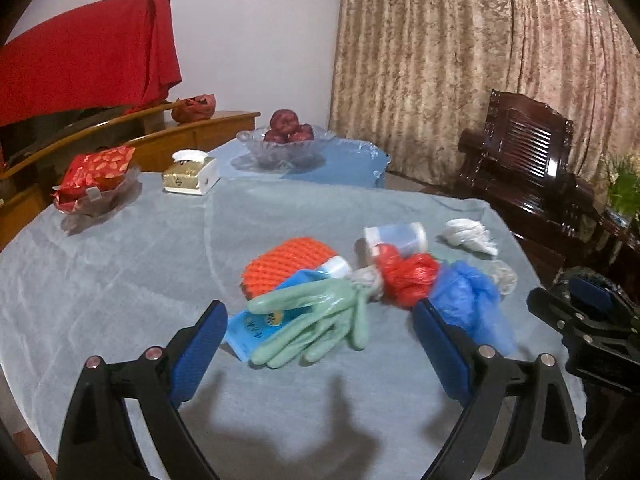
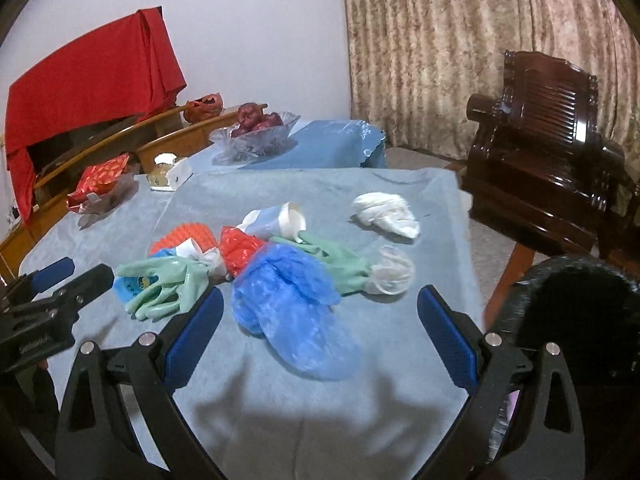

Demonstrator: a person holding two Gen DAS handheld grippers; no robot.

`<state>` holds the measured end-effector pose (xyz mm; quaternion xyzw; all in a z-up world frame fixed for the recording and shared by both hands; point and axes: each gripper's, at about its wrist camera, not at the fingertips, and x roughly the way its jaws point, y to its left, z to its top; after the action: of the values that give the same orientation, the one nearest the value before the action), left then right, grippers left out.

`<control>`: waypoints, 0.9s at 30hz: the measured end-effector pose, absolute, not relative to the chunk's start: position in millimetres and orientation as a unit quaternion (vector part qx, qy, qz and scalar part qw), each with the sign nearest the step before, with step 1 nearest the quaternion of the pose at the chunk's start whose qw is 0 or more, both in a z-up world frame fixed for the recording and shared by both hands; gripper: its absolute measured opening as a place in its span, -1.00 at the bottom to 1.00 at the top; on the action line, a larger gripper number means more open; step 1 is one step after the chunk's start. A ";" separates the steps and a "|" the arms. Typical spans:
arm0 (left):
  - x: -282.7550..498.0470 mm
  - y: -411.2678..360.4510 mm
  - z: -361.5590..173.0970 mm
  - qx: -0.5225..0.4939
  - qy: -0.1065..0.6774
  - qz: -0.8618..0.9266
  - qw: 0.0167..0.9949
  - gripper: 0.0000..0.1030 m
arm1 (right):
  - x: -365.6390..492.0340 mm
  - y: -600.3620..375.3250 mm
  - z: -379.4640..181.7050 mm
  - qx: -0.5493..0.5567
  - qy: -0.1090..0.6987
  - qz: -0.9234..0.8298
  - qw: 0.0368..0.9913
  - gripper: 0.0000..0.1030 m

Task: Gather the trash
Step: 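Return both tools to the table and reach the right tool to the blue bag, then close the right tool on the blue plastic bag and lift it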

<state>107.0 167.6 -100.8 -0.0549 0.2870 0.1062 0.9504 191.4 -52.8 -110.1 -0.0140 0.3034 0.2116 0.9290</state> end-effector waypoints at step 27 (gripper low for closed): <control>133.8 192.6 -128.9 -0.072 0.312 0.101 0.942 0.66 | 239.7 0.3 -165.1 -0.028 0.392 0.237 0.888 0.08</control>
<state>133.8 192.6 -128.9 -0.0722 0.3117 0.1011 0.9420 239.7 0.3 -165.1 -0.0282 0.3924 0.2366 0.8884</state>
